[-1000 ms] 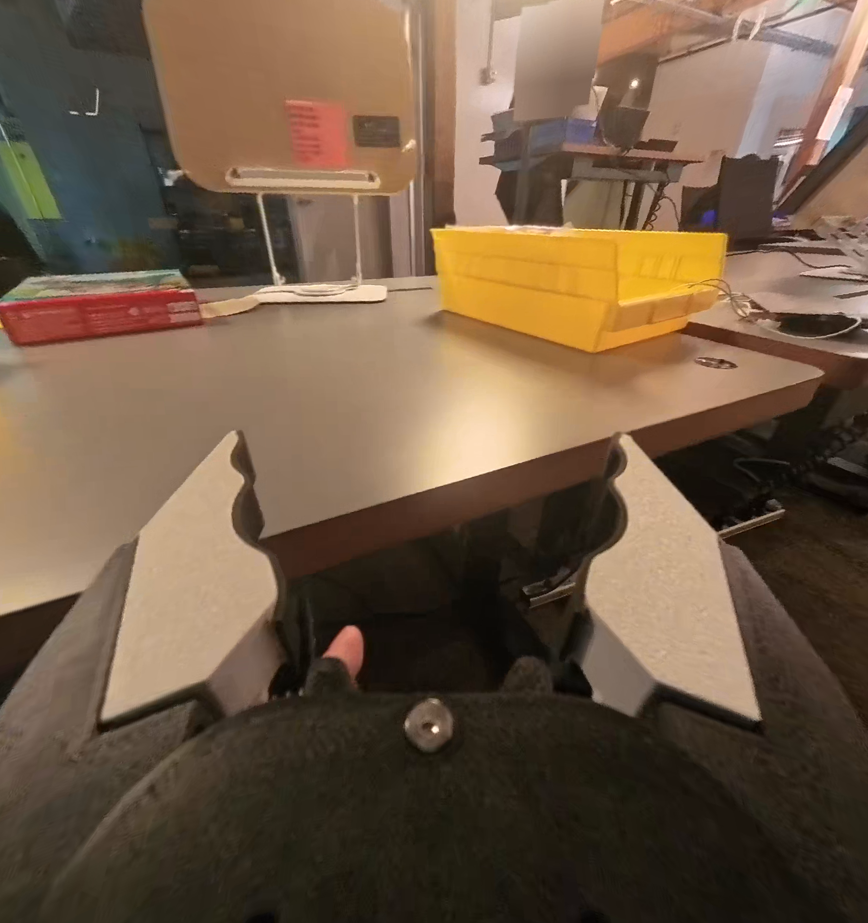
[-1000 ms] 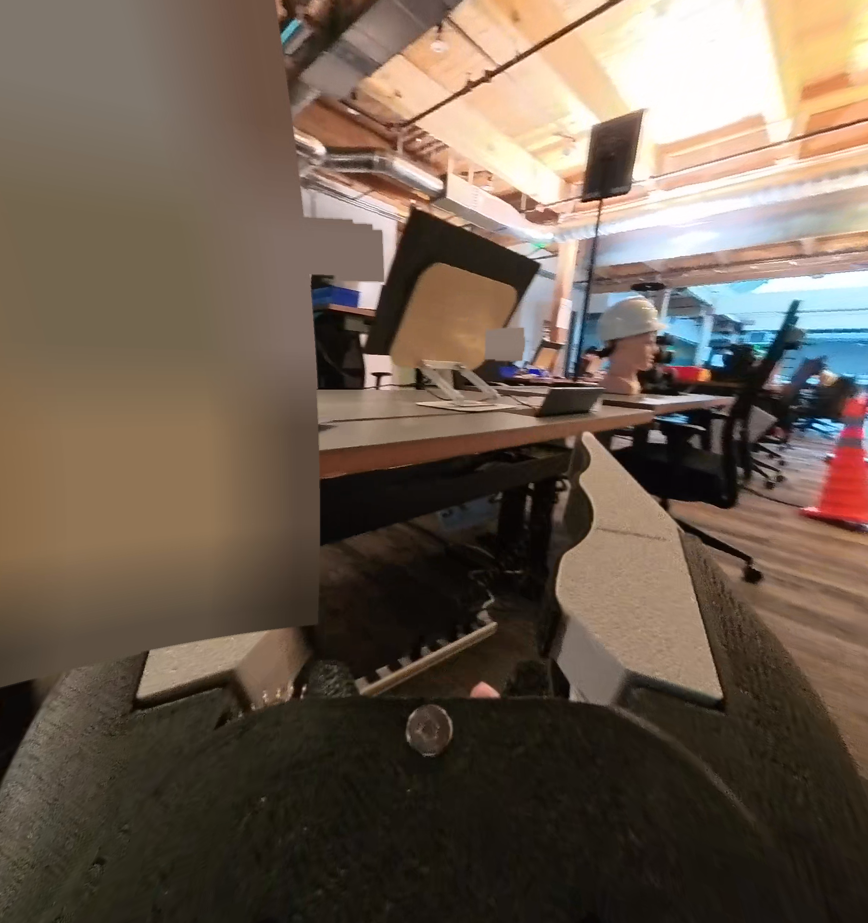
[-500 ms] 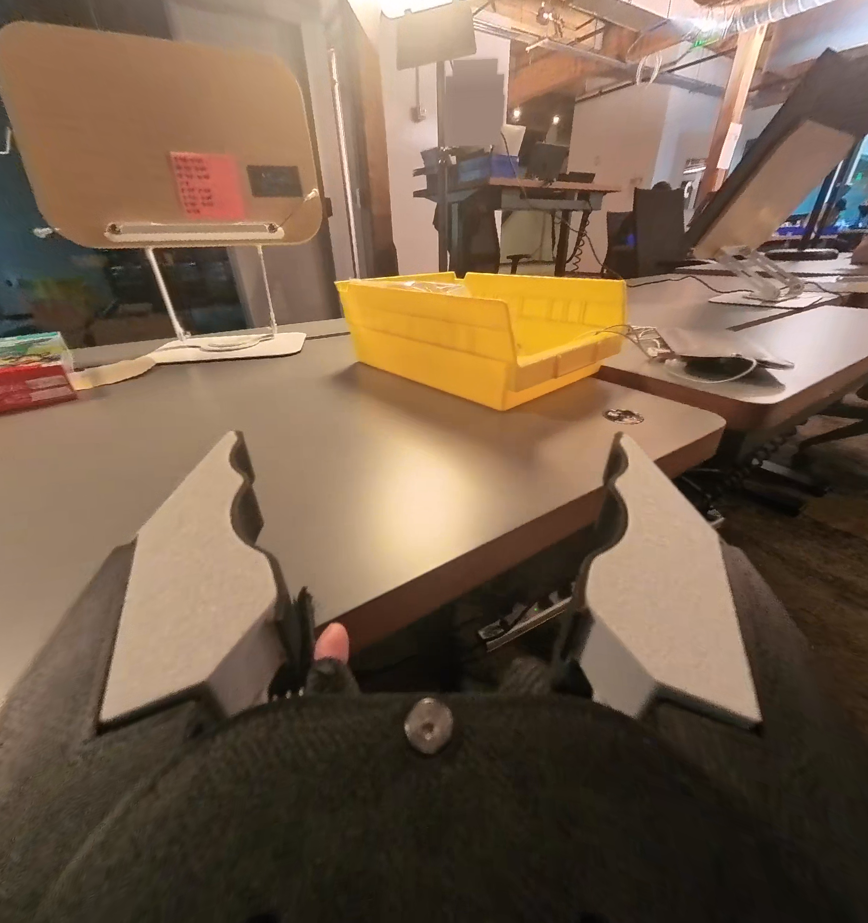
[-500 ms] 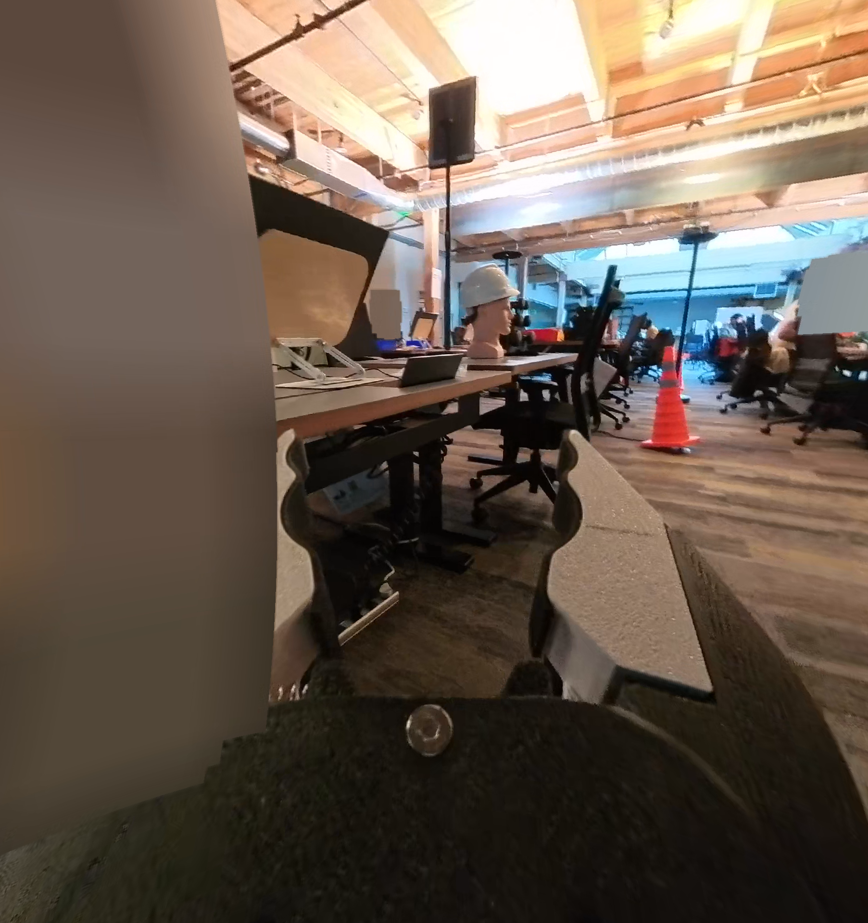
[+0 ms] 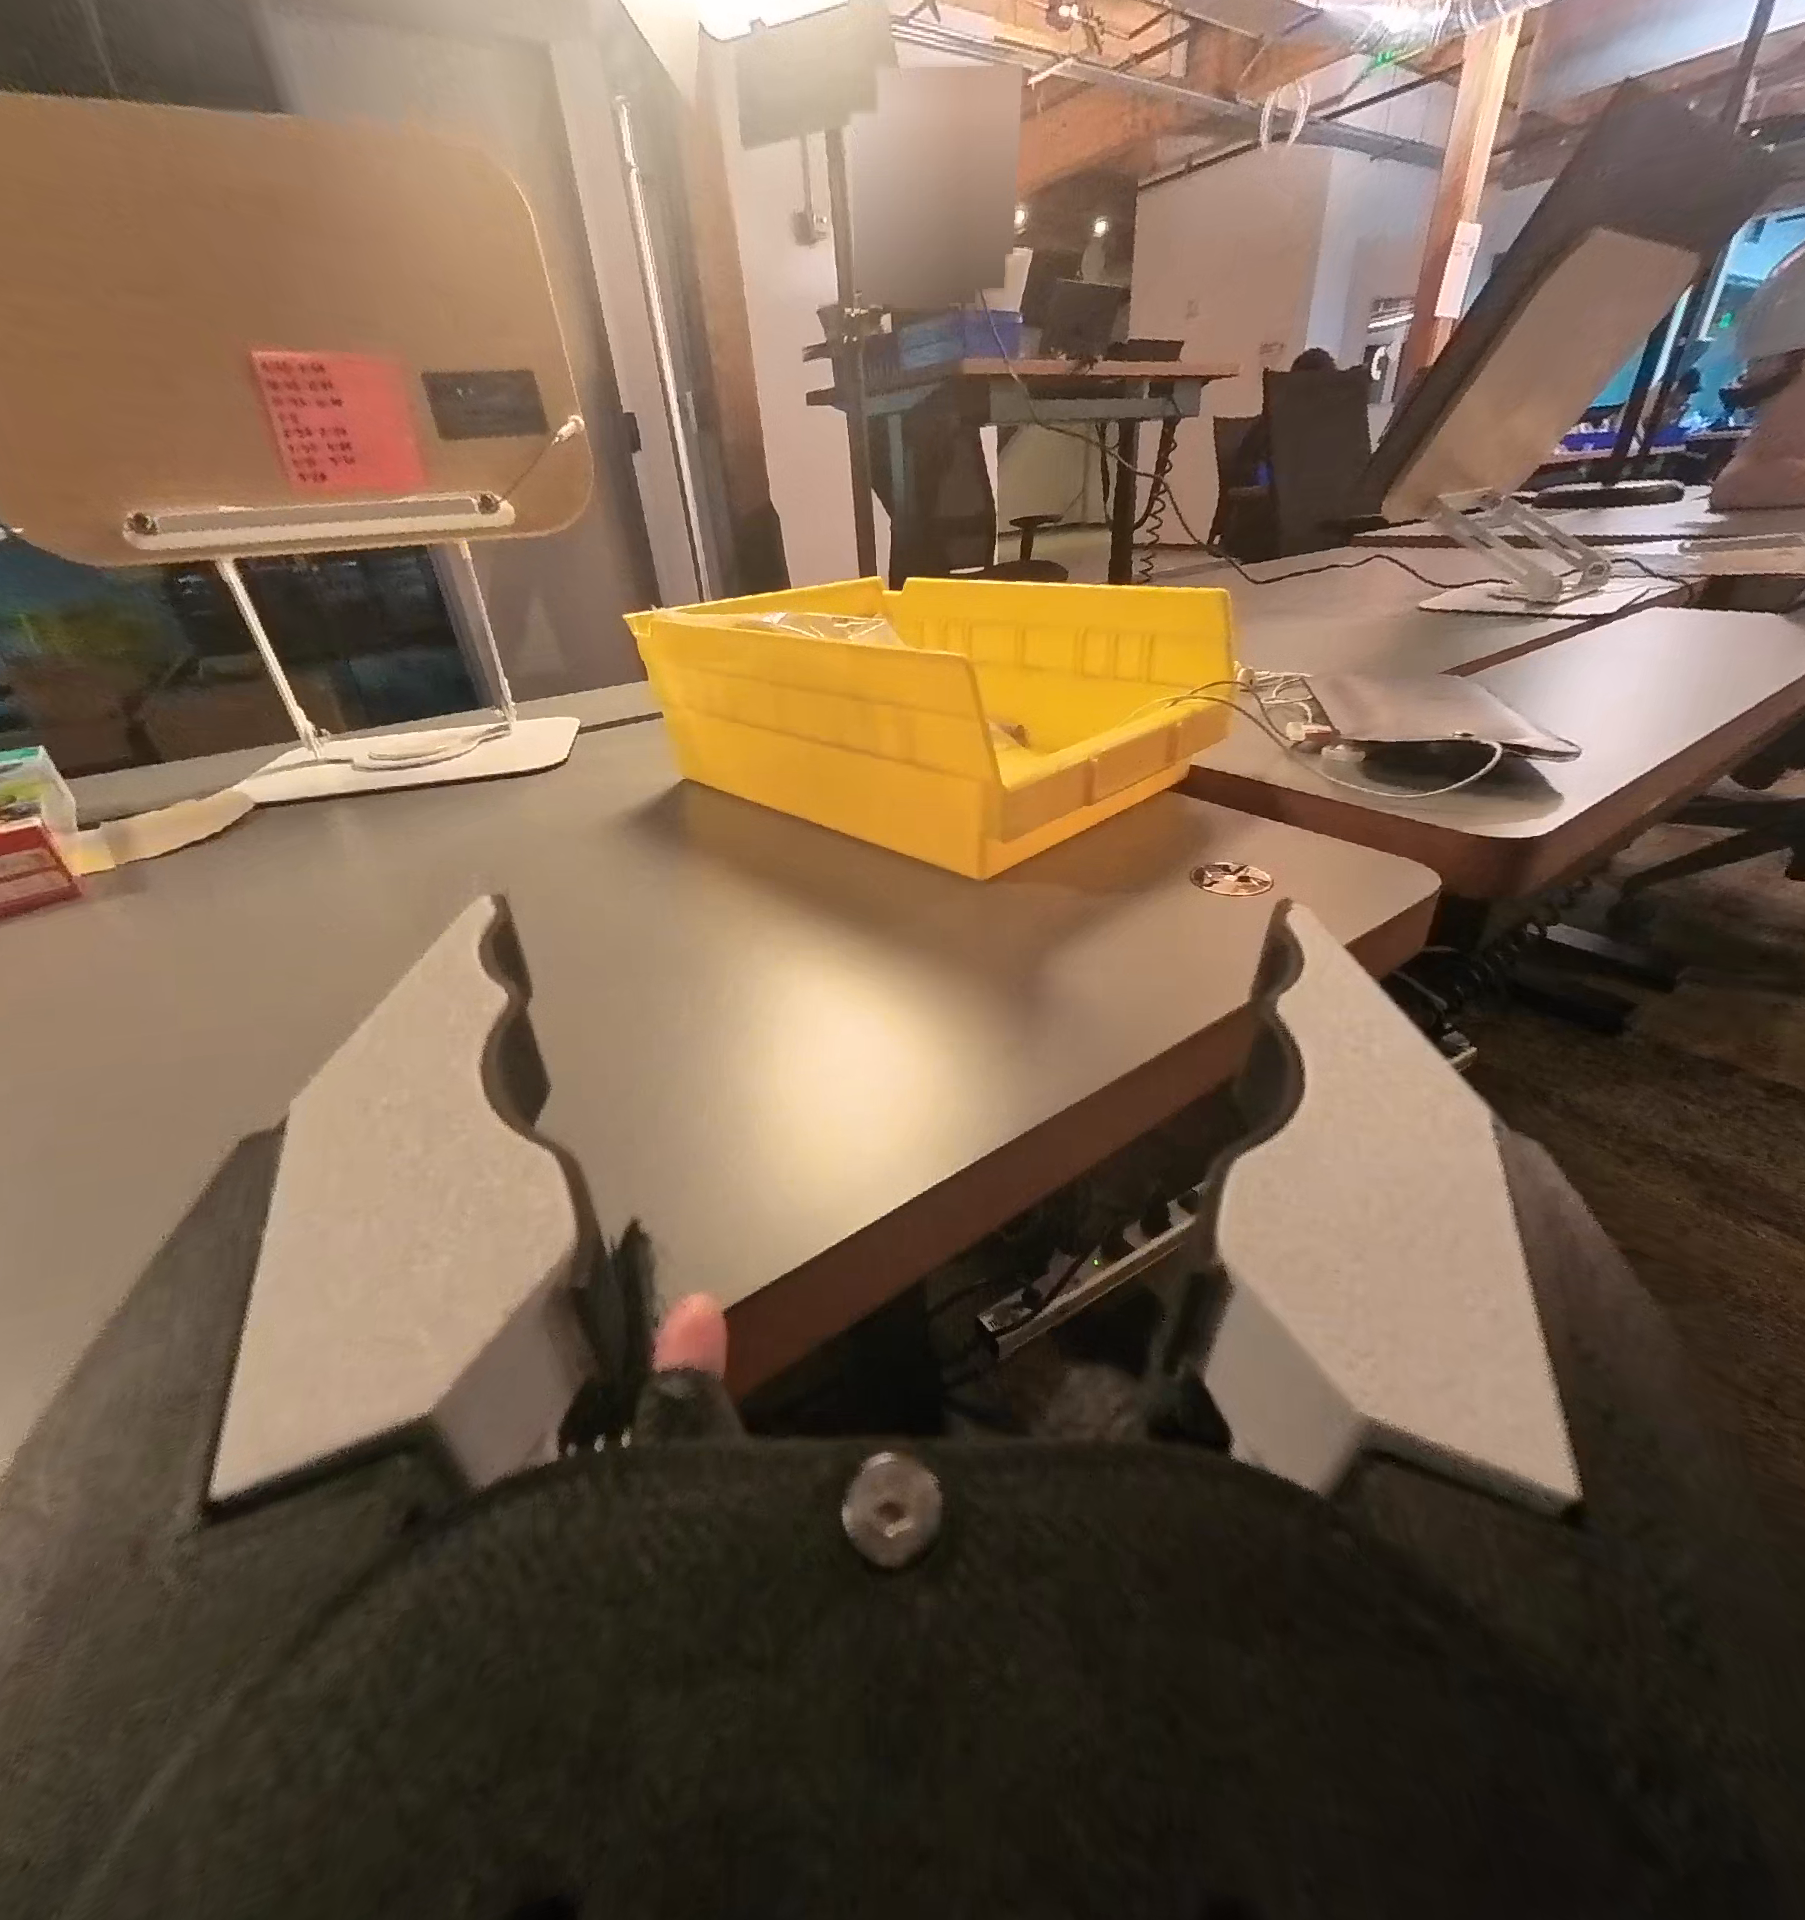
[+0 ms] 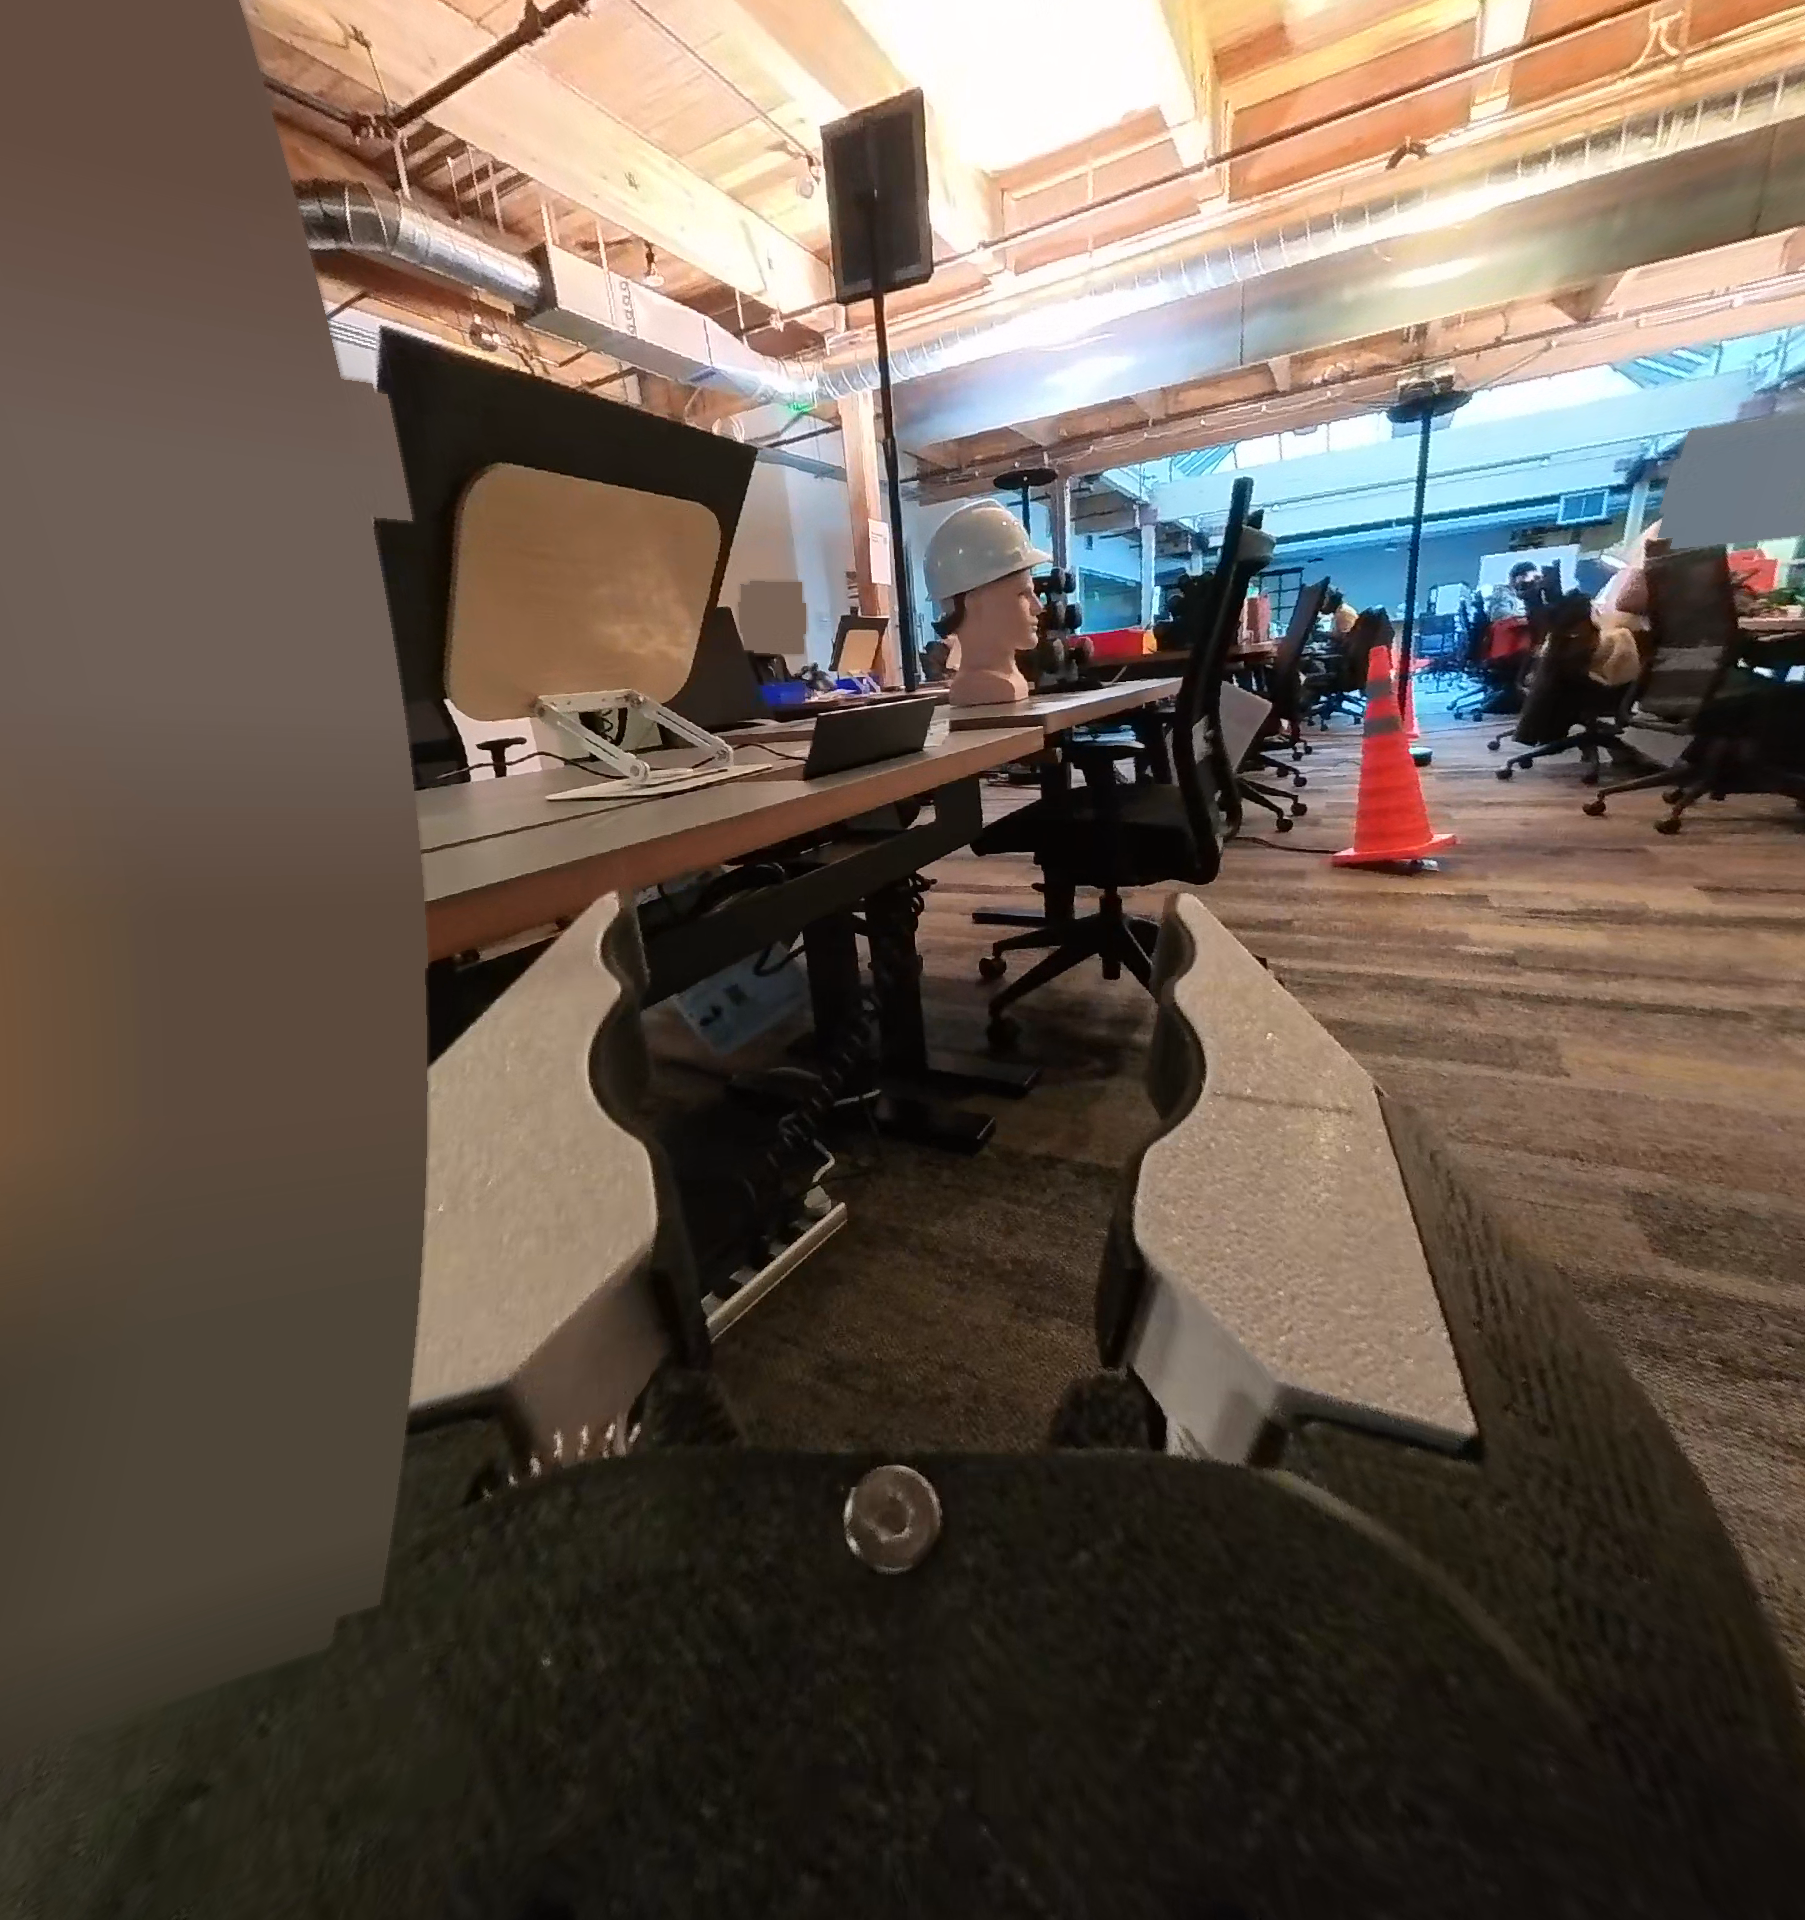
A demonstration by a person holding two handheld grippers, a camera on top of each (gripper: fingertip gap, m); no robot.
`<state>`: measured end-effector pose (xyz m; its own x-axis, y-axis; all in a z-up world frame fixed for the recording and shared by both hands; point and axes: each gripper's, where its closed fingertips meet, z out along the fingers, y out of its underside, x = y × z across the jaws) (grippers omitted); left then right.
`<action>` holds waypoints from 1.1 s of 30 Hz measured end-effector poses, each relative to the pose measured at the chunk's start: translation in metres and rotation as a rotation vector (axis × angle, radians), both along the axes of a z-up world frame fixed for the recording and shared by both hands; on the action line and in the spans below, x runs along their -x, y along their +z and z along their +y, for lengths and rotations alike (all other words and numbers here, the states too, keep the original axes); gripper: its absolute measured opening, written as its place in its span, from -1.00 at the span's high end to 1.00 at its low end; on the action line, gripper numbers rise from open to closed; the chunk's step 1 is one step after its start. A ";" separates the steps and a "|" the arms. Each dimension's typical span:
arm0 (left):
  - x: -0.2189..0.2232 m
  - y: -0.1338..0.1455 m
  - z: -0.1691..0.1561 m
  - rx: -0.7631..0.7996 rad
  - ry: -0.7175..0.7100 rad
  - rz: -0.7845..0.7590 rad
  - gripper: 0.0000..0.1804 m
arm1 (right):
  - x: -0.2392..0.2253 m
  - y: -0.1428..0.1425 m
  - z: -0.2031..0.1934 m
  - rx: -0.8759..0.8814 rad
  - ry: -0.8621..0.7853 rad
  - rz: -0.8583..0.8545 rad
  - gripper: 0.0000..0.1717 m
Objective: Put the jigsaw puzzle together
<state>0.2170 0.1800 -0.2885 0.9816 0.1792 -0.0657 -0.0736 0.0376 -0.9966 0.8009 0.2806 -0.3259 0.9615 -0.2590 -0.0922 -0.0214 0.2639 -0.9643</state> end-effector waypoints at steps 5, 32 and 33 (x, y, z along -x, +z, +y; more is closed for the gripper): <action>0.003 -0.021 0.002 0.179 0.016 -0.166 -0.57 | 0.009 -0.008 0.008 0.032 0.044 0.020 -0.15; -0.006 0.167 -0.210 -0.100 0.416 0.325 -0.13 | 0.258 0.012 0.004 -0.014 1.005 -0.253 0.09; 0.001 0.171 -0.227 -0.103 0.461 0.352 -0.11 | 0.271 0.016 0.001 -0.047 1.033 -0.262 0.09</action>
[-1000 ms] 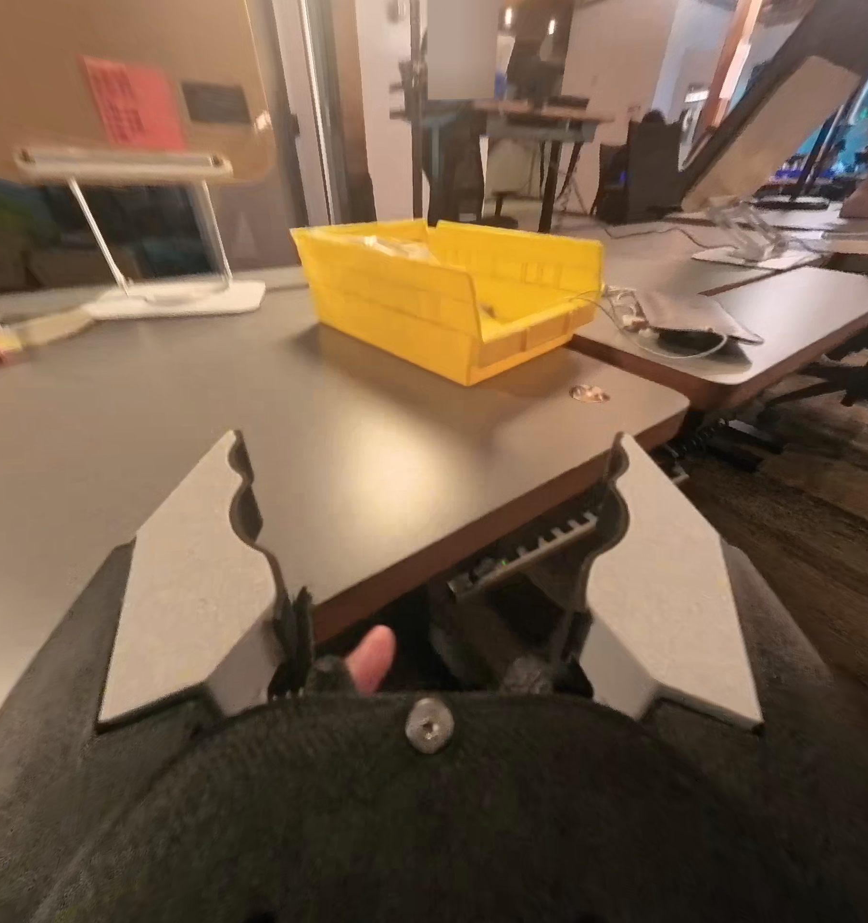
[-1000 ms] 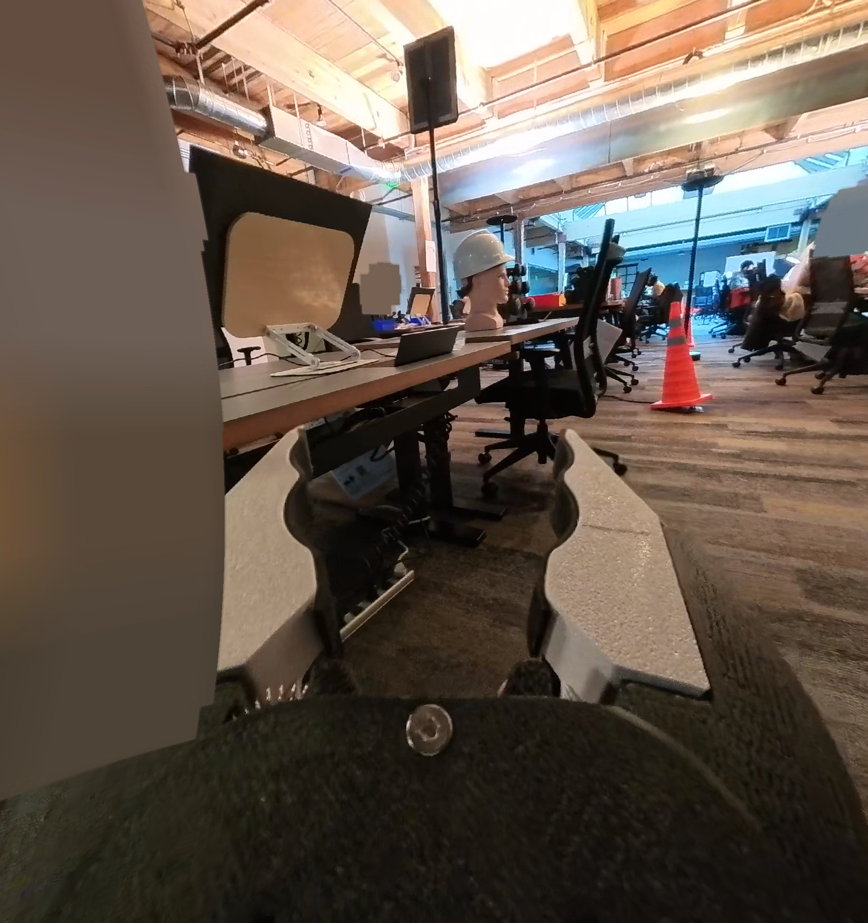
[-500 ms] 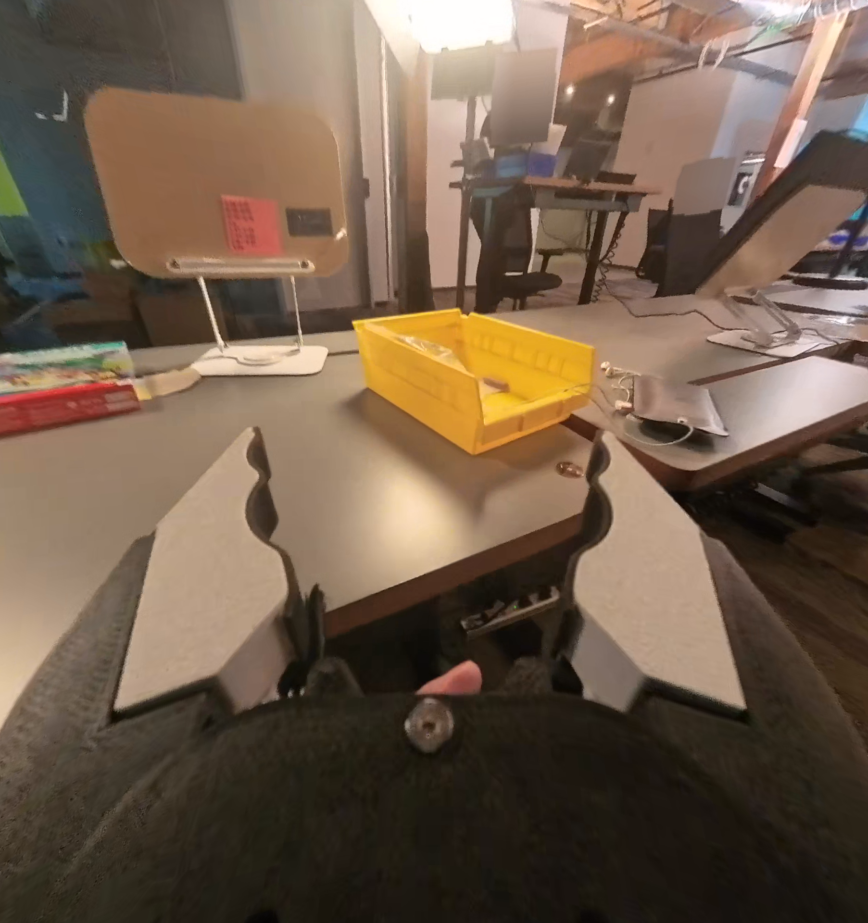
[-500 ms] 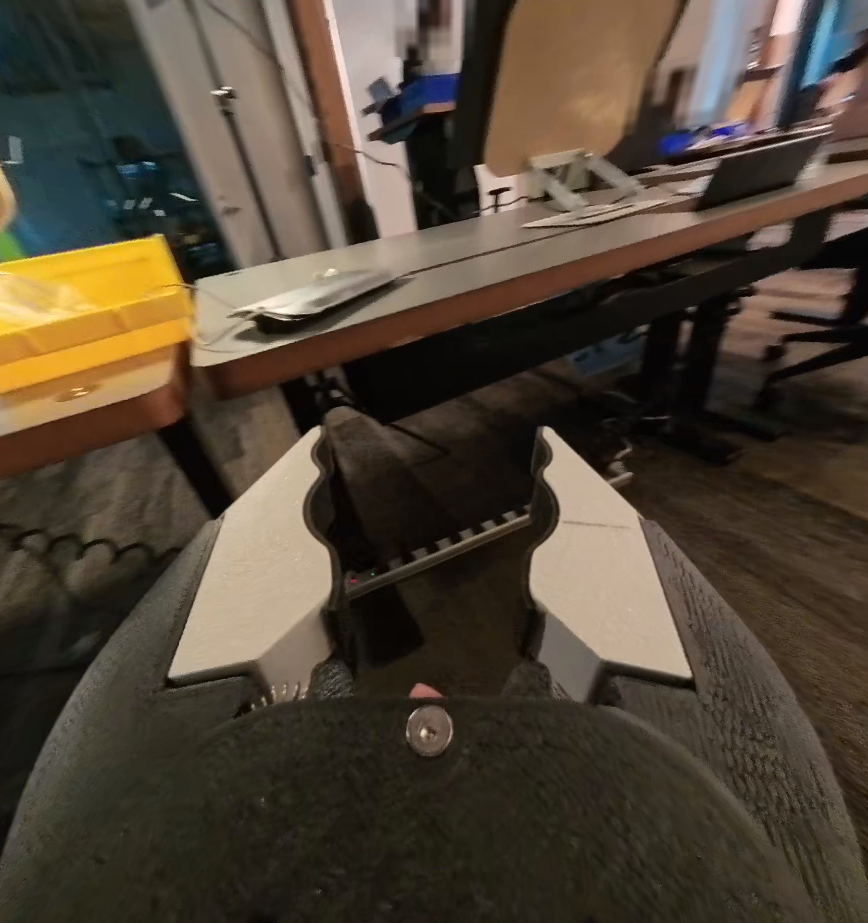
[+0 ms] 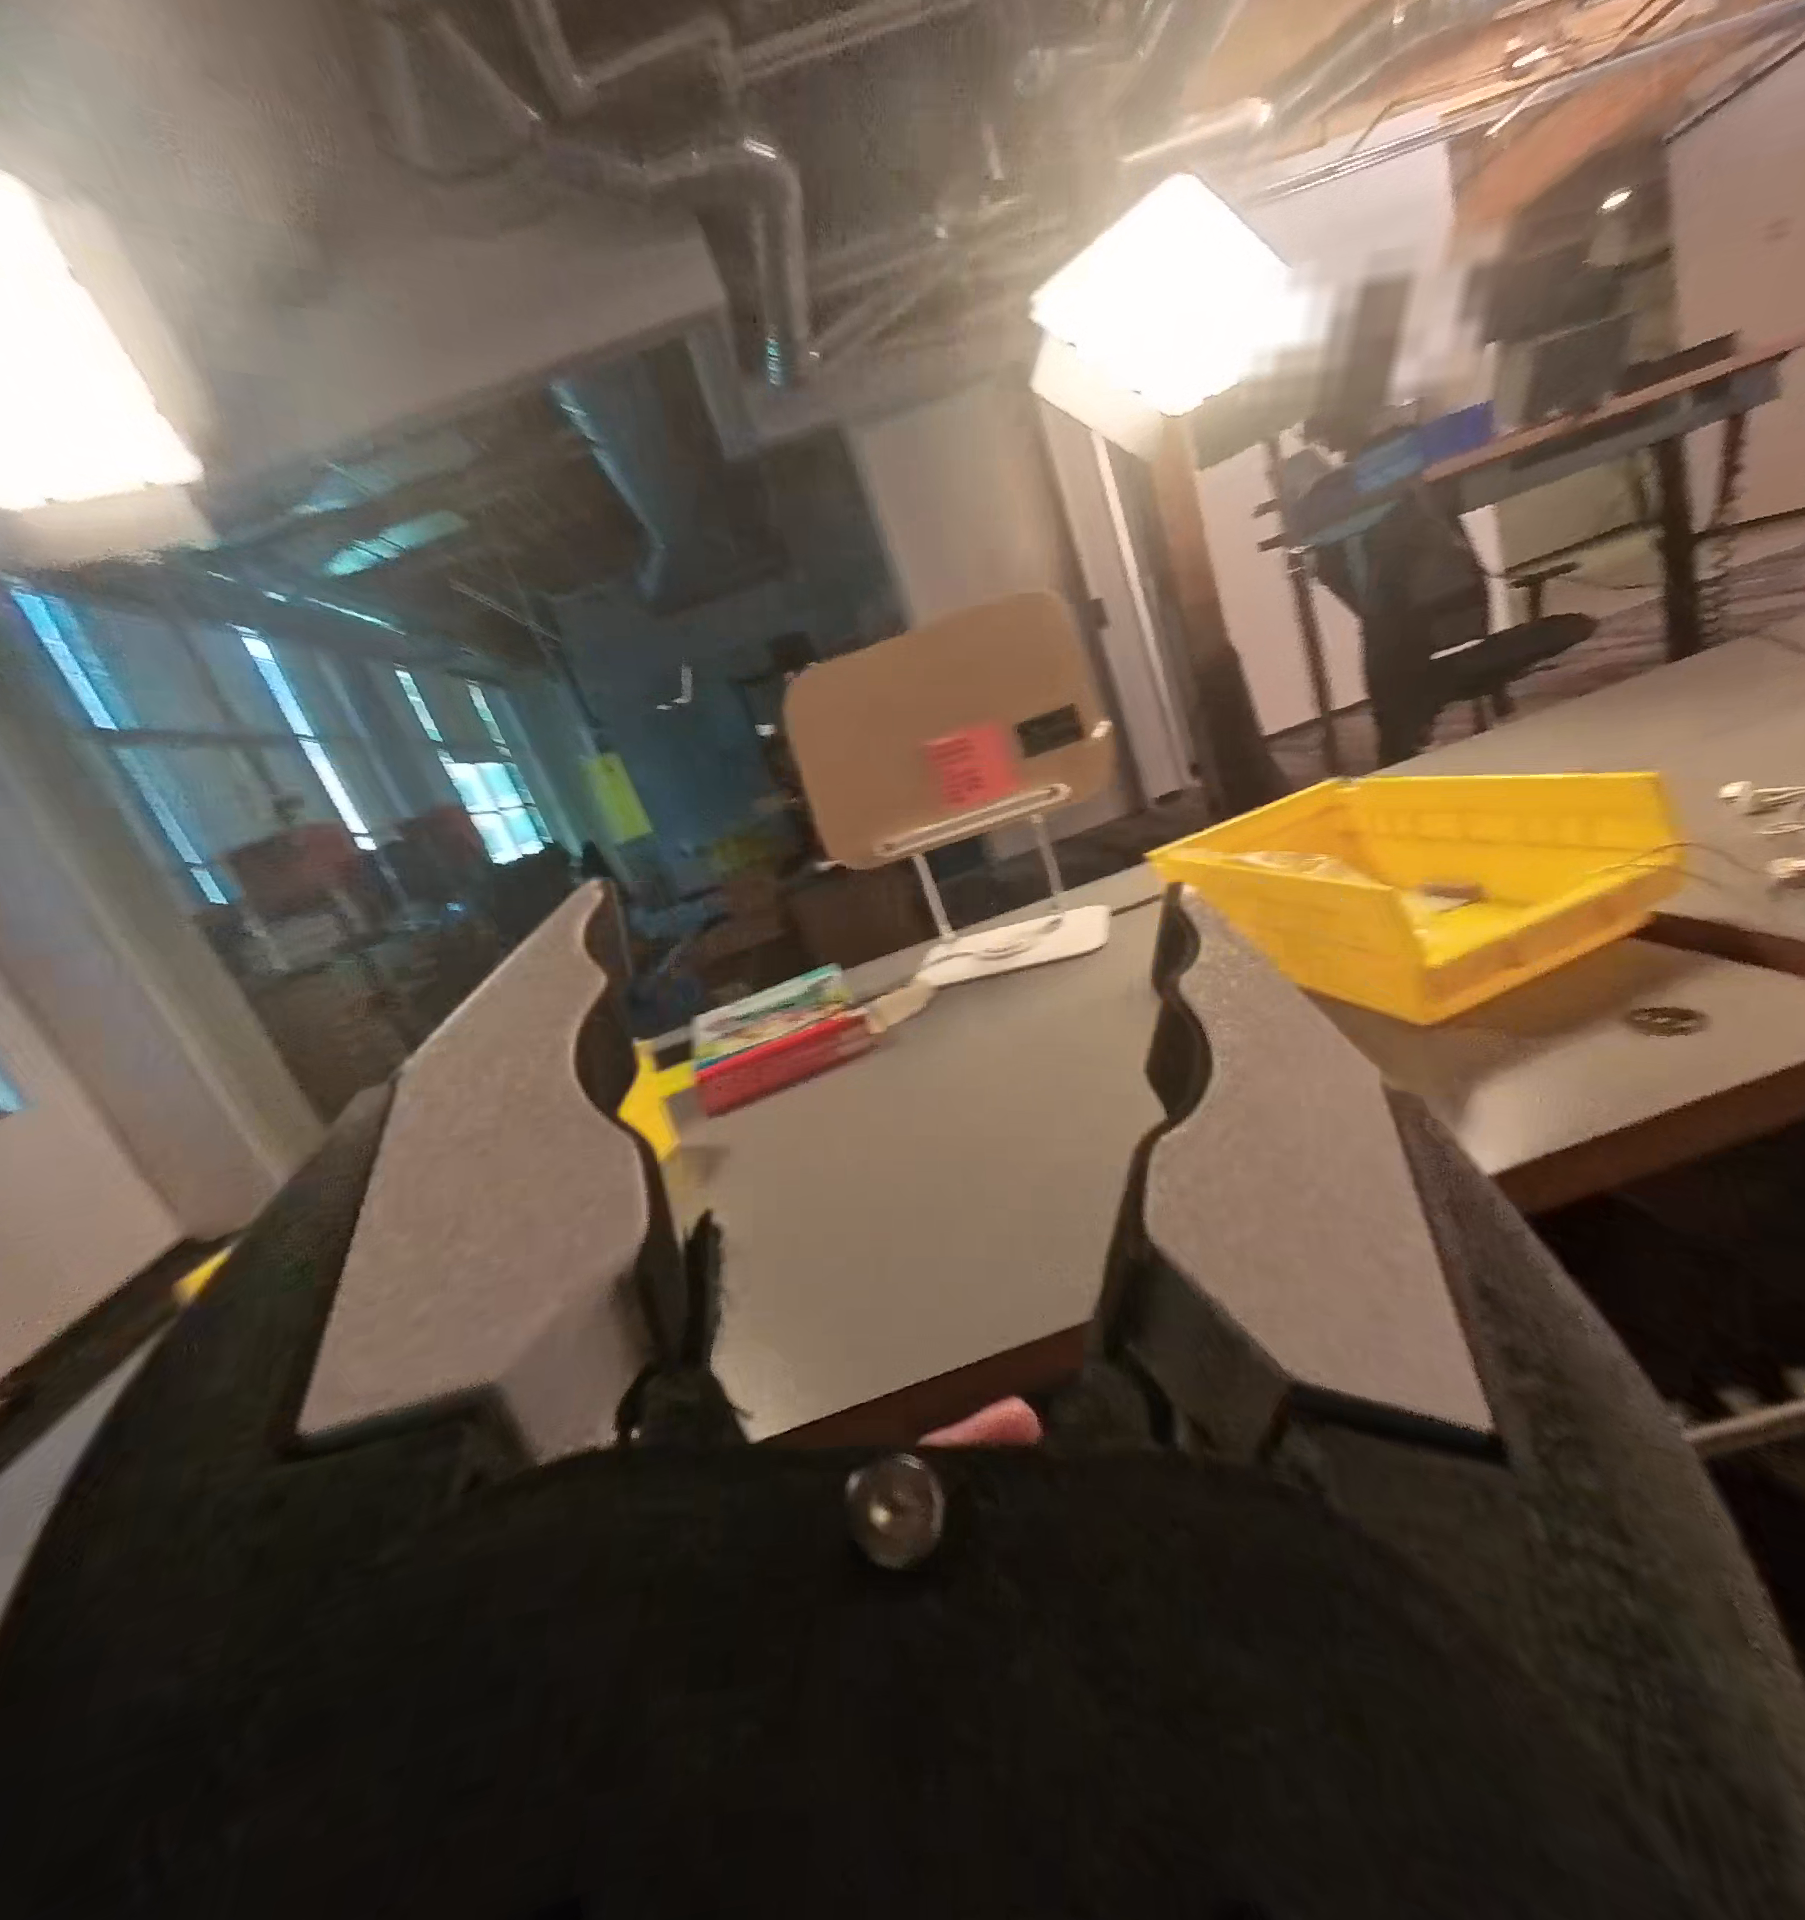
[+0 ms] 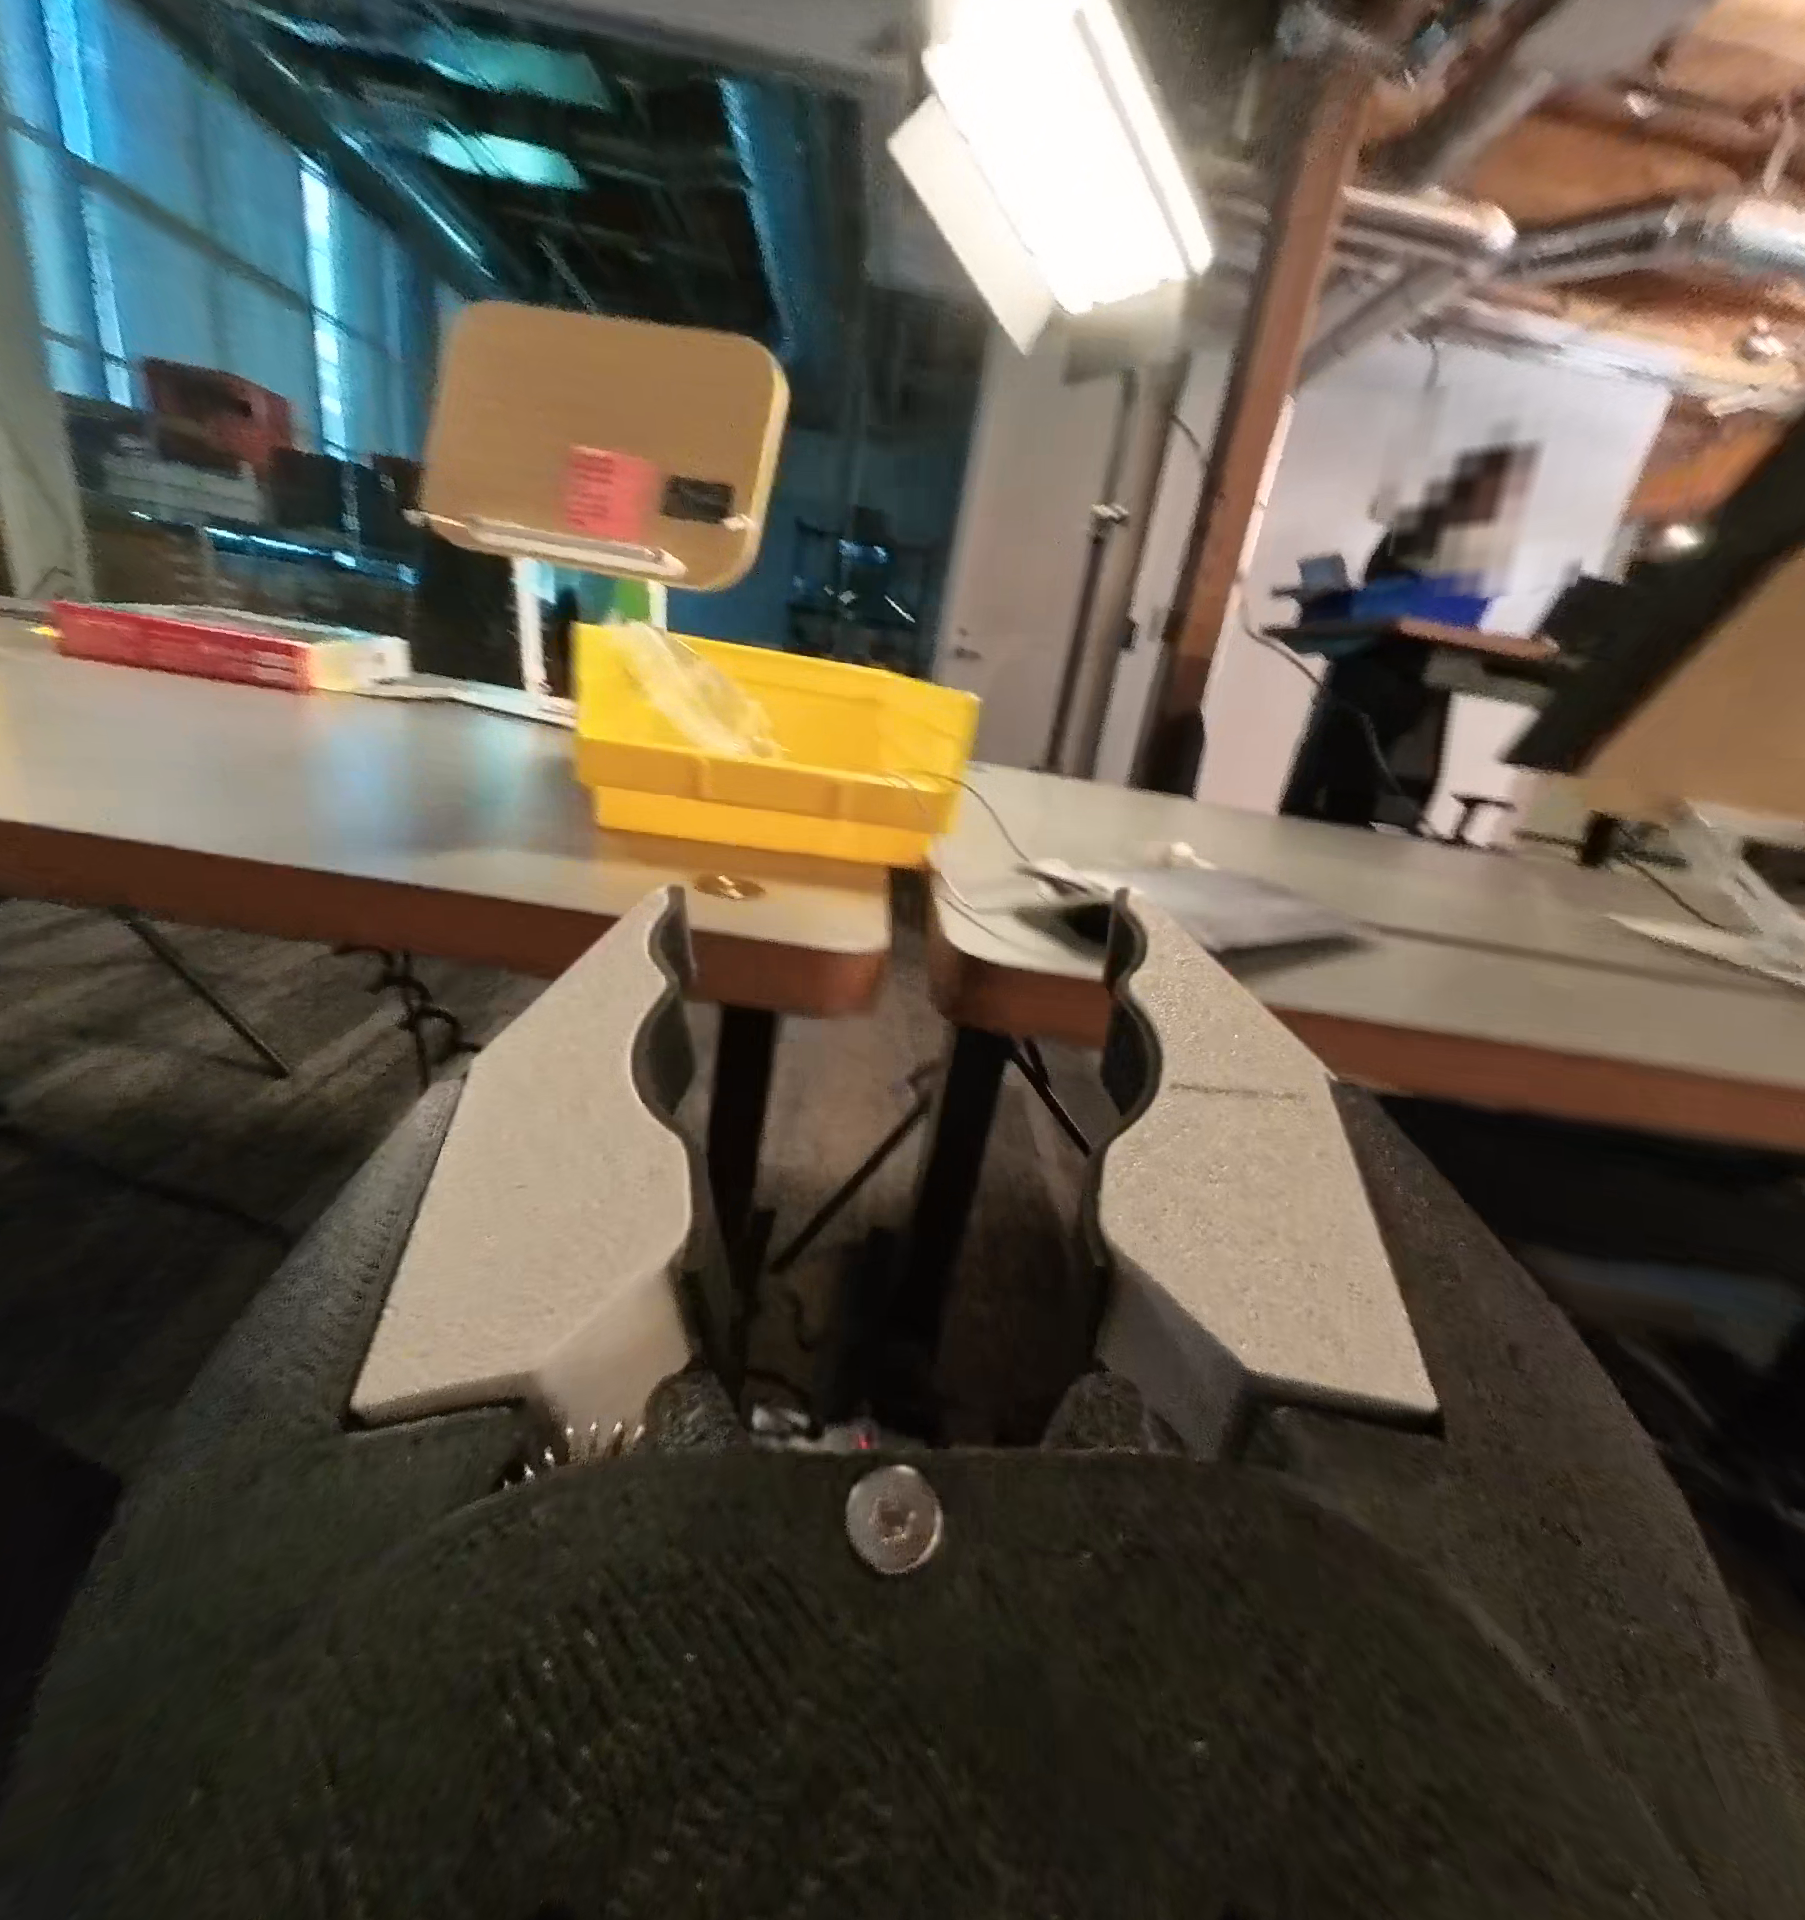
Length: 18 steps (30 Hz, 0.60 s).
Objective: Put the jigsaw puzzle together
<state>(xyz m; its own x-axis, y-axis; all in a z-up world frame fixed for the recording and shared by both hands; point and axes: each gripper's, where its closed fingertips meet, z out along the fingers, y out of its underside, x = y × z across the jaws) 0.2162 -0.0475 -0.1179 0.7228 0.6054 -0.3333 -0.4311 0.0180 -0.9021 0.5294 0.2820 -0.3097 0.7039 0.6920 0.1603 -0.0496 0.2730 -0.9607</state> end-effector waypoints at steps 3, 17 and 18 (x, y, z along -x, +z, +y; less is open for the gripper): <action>0.022 0.002 -0.056 -0.021 0.132 0.037 -0.02 | 0.046 0.010 -0.015 -0.071 0.102 0.008 0.07; 0.153 -0.095 -0.232 -0.384 0.413 -0.226 0.06 | 0.295 -0.028 -0.221 -0.358 0.747 -0.172 0.15; 0.161 -0.106 -0.243 -0.421 0.429 -0.250 0.06 | 0.309 -0.035 -0.240 -0.363 0.803 -0.196 0.16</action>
